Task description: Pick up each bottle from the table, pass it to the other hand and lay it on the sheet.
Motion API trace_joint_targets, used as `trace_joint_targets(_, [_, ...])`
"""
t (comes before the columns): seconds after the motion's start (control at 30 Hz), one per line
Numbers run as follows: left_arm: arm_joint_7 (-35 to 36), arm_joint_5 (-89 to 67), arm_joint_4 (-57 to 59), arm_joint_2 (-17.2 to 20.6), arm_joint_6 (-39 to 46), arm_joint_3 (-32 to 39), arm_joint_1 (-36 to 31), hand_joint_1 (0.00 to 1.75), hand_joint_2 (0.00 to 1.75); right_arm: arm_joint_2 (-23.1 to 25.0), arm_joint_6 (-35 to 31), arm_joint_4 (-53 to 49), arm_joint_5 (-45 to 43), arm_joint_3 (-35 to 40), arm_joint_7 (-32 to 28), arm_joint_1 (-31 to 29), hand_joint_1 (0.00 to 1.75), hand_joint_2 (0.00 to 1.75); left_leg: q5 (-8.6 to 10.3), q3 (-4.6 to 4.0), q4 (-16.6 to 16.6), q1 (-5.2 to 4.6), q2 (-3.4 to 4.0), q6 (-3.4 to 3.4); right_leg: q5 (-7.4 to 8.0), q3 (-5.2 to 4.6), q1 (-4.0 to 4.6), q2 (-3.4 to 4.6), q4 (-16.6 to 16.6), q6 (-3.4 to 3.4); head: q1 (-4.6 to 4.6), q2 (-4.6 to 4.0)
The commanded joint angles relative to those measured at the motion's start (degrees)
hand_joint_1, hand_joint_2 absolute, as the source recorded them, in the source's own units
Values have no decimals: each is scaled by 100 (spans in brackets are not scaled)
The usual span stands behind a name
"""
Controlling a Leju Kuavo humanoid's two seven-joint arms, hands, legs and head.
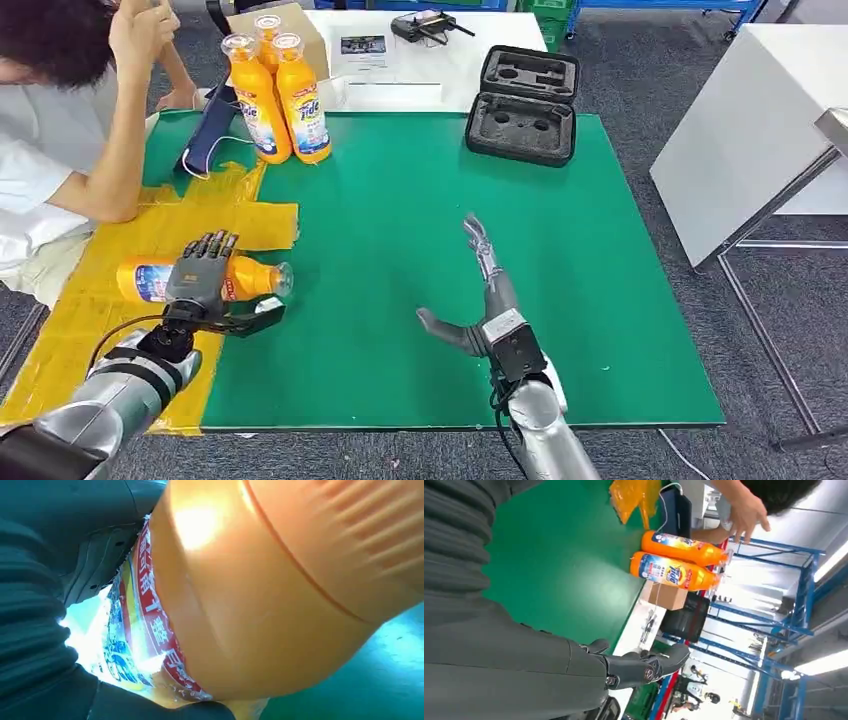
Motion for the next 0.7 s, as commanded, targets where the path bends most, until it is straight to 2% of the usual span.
trace_joint_targets(0.03, [-94,-81,324,-260,146,314,391,0,175,-108,-27,473,58,67,17,-176,0,175,-4,24,-11,0,10,-5,0,23,0,11,-14,-5,0,0])
trace_joint_targets(0.23, [-211,-78,293,-306,360,548,475,0,175,-124,-36,491,76,53,19,-150,0,175,-4,32,-16,-1,8,-9,0,32,-1,5,-18,-8,0,0])
trace_joint_targets(0.37, [-396,-83,232,-406,848,968,594,0,175,-137,-48,547,110,25,20,-84,0,175,-2,25,-12,-3,-1,-6,-1,26,-2,-5,-12,-4,0,0])
trace_joint_targets(0.47, [-233,-476,-1095,-318,1025,1415,1003,0,175,-141,-82,574,126,25,18,-40,0,175,-1,23,-12,-3,-7,-5,-2,24,-2,-12,-13,-3,0,0])
trace_joint_targets(0.5, [168,-476,-1882,-94,1025,969,1161,0,175,-145,-115,584,128,37,20,-22,0,175,-2,27,-15,-2,-3,-8,-3,28,-1,-8,-17,-6,0,0])
trace_joint_targets(0.7, [168,-476,-1882,-94,1025,969,1161,0,175,-145,-115,584,128,37,20,-22,0,175,-2,-2,-2,4,-6,-8,-3,1,4,-11,-7,-7,0,0])
